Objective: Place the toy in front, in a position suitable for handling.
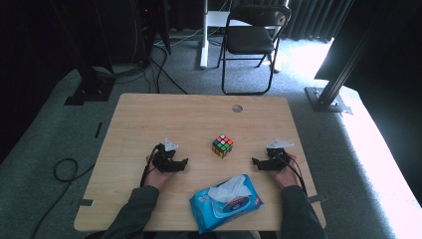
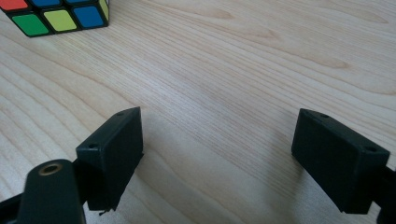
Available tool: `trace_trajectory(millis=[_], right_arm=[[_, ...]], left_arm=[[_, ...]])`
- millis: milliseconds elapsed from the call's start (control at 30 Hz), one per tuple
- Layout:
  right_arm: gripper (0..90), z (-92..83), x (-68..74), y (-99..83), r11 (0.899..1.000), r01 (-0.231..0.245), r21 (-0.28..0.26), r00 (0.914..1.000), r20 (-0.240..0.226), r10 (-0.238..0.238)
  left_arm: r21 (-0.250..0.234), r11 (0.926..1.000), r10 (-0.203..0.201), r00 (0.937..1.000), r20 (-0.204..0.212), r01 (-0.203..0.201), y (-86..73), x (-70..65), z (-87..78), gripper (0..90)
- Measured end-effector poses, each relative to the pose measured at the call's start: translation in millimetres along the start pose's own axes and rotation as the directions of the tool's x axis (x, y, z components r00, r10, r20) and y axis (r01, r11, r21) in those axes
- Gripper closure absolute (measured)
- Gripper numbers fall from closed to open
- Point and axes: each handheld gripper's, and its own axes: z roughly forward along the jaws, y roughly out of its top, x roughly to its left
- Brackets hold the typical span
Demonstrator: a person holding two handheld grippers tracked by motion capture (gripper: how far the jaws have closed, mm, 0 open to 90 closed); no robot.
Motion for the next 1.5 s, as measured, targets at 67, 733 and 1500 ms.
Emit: trace_trajectory(millis=[67, 733, 1500], right_arm=[[16.3, 0.0, 0.1, 0.0, 1.000, -0.001, 0.000, 1.0000, 0.001, 0.001], [16.2, -0.4, 0.4, -0.4, 1.000, -0.002, 0.001, 1.0000, 0.001, 0.002], [25.7, -2.3, 0.3, -1.3, 1.000, -0.008, -0.016, 0.9999, 0.015, 0.008]], left_arm=[[-0.010, 0.9999, 0.005, 1.0000, 0.002, -0.005, 3.7, -1.9, -0.5, 28.6], [-0.057, 0.9926, 0.111, 0.9915, 0.068, -0.107, 47.4, -39.1, 12.5, 26.3], [-0.071, 0.9847, 0.166, 0.9798, 0.112, -0.159, 79.2, -76.1, 38.7, 22.3]])
